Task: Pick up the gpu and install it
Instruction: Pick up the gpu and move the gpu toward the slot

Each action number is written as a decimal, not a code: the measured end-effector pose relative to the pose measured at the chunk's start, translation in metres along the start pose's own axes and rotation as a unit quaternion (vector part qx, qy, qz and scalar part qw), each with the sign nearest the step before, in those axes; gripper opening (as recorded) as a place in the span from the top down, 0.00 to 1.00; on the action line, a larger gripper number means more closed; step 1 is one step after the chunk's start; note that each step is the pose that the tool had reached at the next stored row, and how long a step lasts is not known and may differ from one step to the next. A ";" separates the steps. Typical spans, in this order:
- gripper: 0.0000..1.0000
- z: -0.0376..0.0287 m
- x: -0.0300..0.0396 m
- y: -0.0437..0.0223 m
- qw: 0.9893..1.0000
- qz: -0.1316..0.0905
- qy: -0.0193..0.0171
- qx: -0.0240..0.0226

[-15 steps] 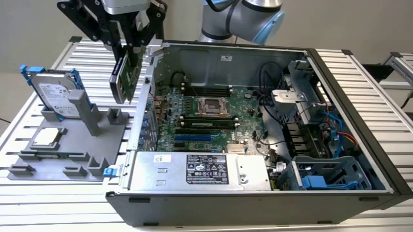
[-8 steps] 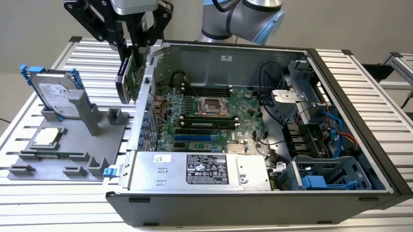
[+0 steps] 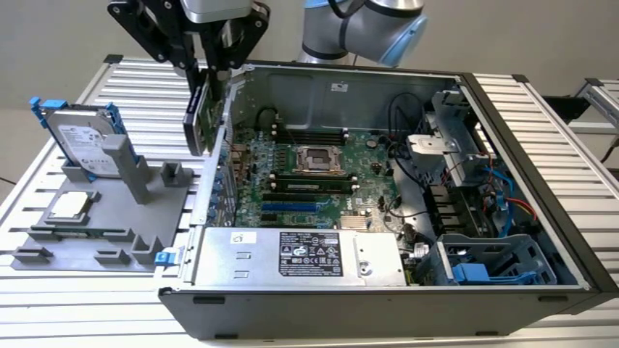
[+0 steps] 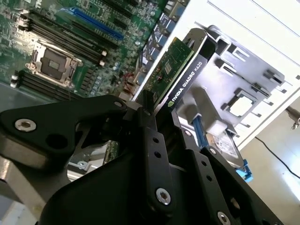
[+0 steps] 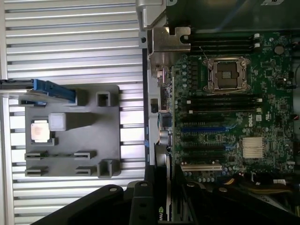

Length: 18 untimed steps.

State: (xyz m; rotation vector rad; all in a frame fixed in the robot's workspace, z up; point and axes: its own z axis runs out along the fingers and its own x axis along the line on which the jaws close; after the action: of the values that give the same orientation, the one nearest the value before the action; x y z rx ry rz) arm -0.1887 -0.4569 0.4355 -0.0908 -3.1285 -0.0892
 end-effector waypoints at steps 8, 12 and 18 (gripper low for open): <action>1.00 -0.0001 -0.0093 0.0005 1.000 0.000 0.001 0.000; 1.00 -0.0002 -0.0150 0.0009 1.000 0.000 0.001 0.000; 1.00 -0.0002 -0.0215 0.0012 1.000 0.000 0.001 0.000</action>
State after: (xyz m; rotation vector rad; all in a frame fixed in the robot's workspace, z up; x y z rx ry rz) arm -0.1672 -0.4569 0.4356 -0.0909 -3.1256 -0.0889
